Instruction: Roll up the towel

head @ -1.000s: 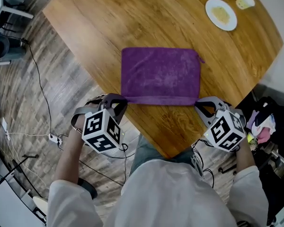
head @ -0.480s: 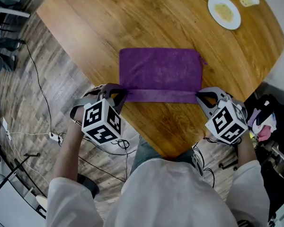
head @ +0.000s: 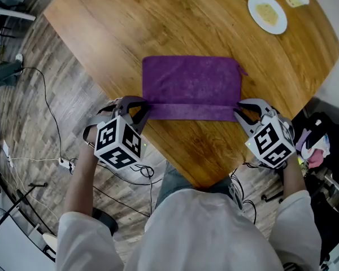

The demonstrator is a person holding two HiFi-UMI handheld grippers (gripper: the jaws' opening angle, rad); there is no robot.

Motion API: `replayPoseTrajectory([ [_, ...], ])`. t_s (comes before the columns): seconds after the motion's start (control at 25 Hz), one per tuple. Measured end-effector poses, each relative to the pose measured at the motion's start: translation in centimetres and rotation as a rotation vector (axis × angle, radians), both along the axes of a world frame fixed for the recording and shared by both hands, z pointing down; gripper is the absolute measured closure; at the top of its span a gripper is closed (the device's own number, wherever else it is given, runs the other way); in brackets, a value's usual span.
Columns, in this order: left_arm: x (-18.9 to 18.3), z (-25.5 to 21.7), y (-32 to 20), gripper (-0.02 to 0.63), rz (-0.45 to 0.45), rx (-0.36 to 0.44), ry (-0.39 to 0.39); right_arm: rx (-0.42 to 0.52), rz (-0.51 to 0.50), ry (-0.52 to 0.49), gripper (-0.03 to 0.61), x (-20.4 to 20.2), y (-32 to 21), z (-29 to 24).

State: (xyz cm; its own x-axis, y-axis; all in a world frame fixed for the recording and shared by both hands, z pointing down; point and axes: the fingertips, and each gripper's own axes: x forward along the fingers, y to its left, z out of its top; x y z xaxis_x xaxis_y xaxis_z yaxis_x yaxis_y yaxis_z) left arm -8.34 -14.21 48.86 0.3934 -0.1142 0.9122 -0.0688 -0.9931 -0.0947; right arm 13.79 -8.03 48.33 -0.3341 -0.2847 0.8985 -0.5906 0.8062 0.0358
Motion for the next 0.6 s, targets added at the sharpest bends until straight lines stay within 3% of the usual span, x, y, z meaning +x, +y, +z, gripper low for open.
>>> replayPoseTrajectory([
  [0.24, -1.9, -2.3, -0.4, 0.526, -0.061, 0.039, 0.024, 0.06, 0.019, 0.0, 0.512, 0.4, 0.8, -2.4],
  [0.4, -1.3, -3.1, 2.5, 0.526, 0.008, 0.05, 0.027, 0.07, -0.039, 0.008, 0.511, -1.3, 2.6, -3.1],
  [0.6, -0.2, -1.1, 4.5, 0.528, 0.075, 0.069, -0.024, 0.056, -0.121, 0.071, 0.508, -2.6, 4.1, -1.0],
])
